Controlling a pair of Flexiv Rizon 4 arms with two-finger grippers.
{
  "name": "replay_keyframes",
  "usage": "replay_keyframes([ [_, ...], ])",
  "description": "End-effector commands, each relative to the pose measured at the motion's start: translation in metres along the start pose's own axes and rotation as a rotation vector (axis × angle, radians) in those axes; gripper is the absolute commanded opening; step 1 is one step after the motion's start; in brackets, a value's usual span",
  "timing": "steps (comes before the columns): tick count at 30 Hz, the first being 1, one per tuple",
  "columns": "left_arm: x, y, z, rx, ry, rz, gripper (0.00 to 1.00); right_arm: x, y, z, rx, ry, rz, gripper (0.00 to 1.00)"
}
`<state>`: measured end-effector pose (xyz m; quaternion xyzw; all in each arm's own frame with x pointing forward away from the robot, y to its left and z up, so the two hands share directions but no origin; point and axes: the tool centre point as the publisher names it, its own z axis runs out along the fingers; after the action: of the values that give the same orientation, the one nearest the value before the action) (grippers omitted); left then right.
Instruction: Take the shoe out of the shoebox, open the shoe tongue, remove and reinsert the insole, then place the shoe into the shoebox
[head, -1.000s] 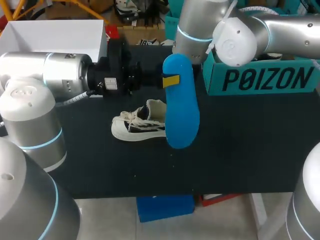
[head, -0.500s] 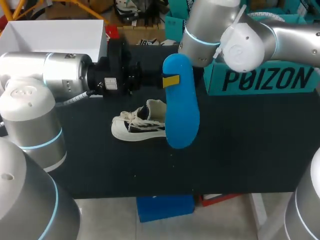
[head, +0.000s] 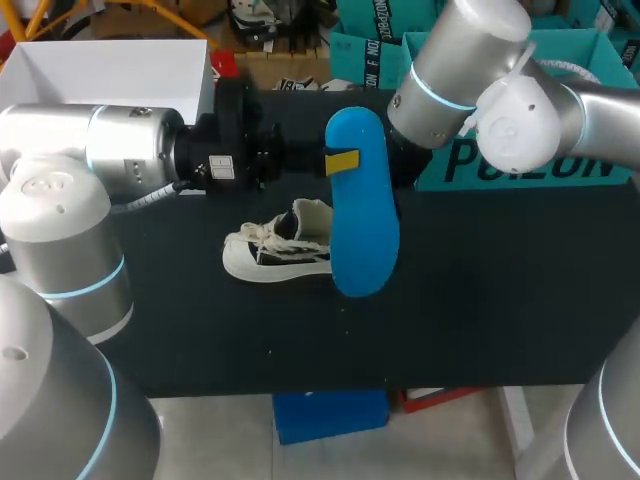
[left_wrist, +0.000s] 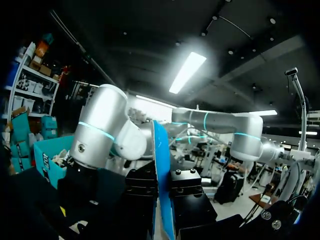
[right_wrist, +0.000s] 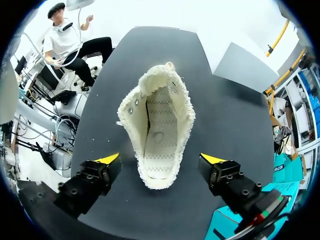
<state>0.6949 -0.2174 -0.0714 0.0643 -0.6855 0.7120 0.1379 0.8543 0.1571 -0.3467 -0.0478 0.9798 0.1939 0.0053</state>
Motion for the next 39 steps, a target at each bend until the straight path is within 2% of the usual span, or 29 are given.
replay_keyframes([
  [1, 0.001, 0.001, 0.002, 0.003, -0.007, 0.001, 0.0, 0.004, -0.008, 0.003, -0.054, -0.014, 0.006, 1.0],
  [9, 0.001, 0.001, 0.002, 0.003, -0.007, 0.001, 0.0, 0.005, -0.018, 0.009, -0.12, -0.037, 0.024, 1.0],
  [13, 0.001, 0.001, 0.002, 0.003, -0.007, 0.001, 0.0, 0.005, -0.022, 0.012, -0.17, -0.055, 0.021, 1.0],
  [15, 0.001, 0.001, 0.002, 0.003, -0.007, 0.001, 0.0, 0.005, -0.024, 0.013, -0.226, -0.076, 0.022, 1.0],
  [20, 0.001, 0.001, 0.002, 0.003, -0.007, 0.001, 0.0, 0.005, -0.031, 0.016, -0.276, -0.092, 0.02, 1.0],
  [29, 0.001, 0.001, 0.002, 0.003, -0.007, 0.001, 0.0, 0.007, -0.041, 0.023, -0.34, -0.103, 0.028, 1.0],
  [39, 0.001, 0.001, 0.002, 0.003, -0.007, 0.001, 0.0, 0.0, -0.05, 0.038, -0.401, -0.109, 0.041, 1.0],
])
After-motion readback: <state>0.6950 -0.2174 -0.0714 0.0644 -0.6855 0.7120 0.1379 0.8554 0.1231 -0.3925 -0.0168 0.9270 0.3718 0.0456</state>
